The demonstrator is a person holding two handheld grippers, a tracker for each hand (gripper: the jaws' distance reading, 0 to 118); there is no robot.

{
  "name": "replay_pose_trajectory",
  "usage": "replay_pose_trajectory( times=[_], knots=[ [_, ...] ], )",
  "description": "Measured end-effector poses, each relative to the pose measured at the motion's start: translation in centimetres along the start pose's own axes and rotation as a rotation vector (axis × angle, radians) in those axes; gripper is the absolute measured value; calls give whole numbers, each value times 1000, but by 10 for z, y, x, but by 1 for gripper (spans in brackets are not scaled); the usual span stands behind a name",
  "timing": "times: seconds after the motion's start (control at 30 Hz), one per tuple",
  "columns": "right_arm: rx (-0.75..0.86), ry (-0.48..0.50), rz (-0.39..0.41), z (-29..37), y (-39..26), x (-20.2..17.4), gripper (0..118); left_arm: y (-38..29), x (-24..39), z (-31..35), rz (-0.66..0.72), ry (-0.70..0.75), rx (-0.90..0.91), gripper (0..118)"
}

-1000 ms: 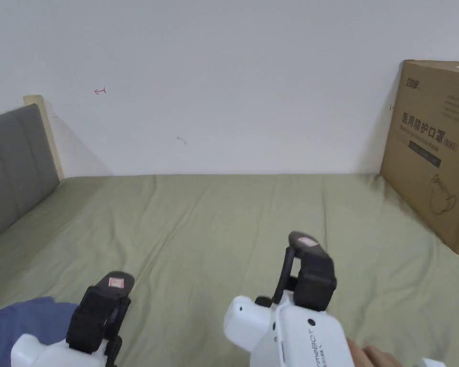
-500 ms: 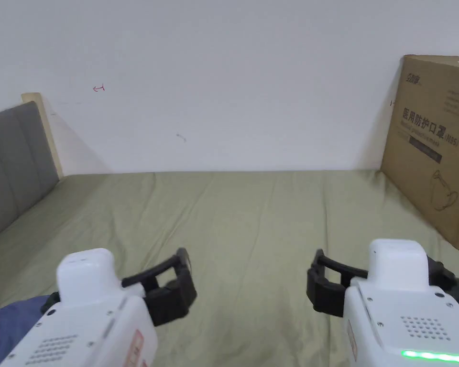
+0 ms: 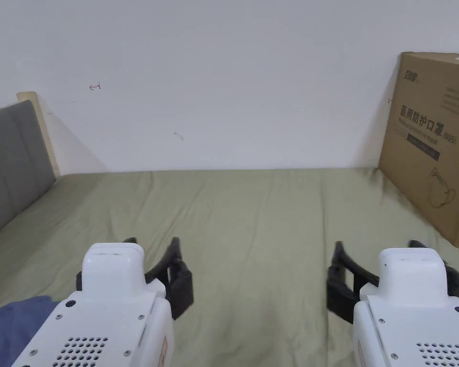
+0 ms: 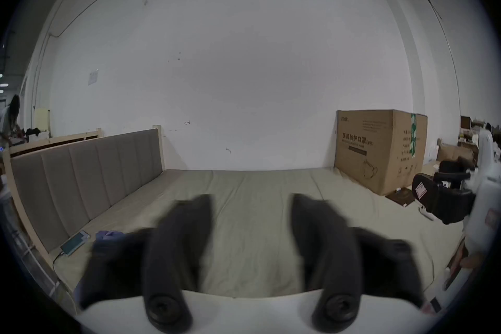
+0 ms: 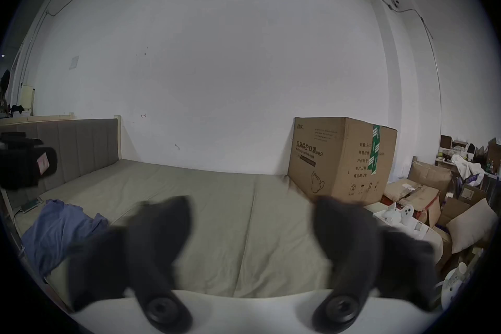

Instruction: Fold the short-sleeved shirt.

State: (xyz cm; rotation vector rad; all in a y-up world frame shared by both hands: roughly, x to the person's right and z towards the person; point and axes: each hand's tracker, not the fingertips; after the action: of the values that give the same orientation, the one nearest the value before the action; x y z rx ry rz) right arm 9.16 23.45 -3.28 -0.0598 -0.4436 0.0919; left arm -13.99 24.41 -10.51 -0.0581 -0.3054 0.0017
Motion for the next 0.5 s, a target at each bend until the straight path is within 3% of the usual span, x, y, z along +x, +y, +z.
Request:
replay_pose_trajectory(
  times=[0.03, 0.07, 0.17, 0.5],
  knots=[
    [-6, -4, -5, -1, 0, 0, 24, -1, -1, -1, 3, 12, 2, 20],
    [-25, -23, -12, -4, -1, 0, 2, -4, -2, -1, 22, 49, 10, 3],
    [-48, 52, -82, -9, -7, 13, 0, -9, -11, 0, 89, 39, -14, 0],
    [-47, 35, -60, -6, 2, 1, 0, -3, -18, -5, 90, 44, -33, 0]
  ],
)
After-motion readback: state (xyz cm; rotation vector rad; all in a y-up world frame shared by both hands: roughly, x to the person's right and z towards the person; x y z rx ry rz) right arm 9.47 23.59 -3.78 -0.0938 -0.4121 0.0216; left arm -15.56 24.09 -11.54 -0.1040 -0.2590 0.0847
